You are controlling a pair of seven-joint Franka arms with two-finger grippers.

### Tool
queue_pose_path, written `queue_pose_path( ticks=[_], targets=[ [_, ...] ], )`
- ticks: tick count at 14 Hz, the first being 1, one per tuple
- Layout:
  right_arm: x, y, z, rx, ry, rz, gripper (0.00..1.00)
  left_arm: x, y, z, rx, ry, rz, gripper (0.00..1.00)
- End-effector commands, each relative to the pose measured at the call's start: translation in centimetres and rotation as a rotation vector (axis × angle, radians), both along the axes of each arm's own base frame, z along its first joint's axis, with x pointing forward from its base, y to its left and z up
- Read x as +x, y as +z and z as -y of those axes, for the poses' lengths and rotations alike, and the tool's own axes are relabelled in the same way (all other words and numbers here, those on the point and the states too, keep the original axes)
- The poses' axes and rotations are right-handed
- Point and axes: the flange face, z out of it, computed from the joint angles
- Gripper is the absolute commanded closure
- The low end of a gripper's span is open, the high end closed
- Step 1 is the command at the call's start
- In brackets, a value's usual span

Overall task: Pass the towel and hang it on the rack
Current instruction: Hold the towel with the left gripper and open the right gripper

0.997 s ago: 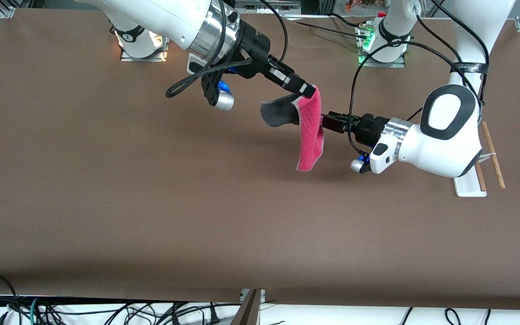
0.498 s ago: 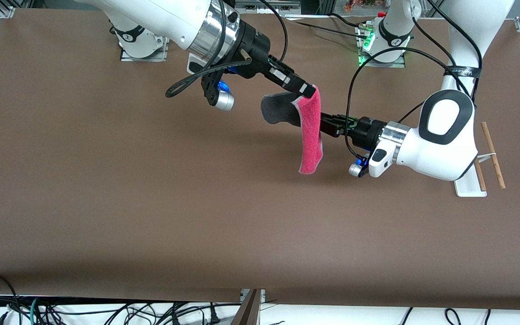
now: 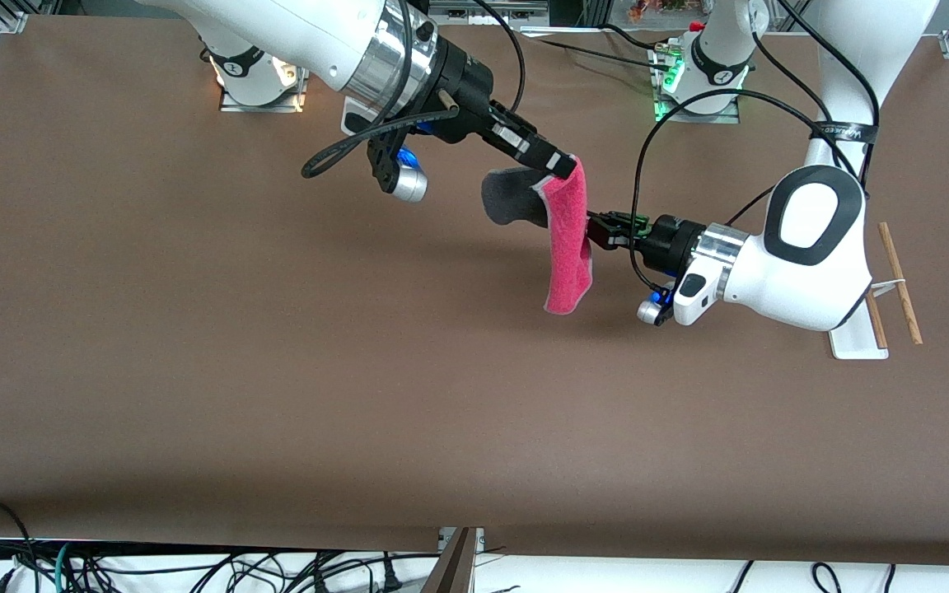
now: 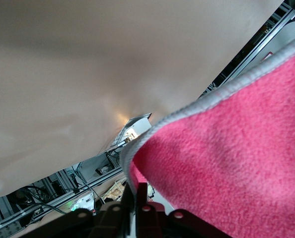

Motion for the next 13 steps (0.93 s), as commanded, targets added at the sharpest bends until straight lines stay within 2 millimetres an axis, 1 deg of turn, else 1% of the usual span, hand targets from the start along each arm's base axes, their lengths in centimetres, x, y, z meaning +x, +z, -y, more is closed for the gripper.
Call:
queue_pose_path(
  ticks=[1, 7, 11, 12, 13],
  targets=[
    [0.19, 0.67, -0.3, 0.031, -0.008, -0.004, 1.0, 0.37, 0.35, -0.24, -0.018, 0.005, 0.019, 1.0],
    [0.02, 0.59, -0.57, 0.032, -0.006, -0.004, 1.0, 0.36, 0.54, -0.44, -0.015, -0.001, 0.028, 1.0],
    [0.19, 0.83, -0.4, 0.042, -0.019, 0.008, 1.0, 0.39, 0.54, -0.69, -0.016, 0.0, 0.026, 1.0],
    [0.26, 0.93, -0.35, 0.047, -0.024, 0.014, 0.75, 0.41, 0.63, -0.78, -0.016, 0.001, 0.027, 1.0],
    [0.42, 1.06, -0.21, 0.054, -0.033, 0.021, 0.1, 0.46, 0.64, -0.96, -0.017, 0.003, 0.027, 1.0]
  ],
)
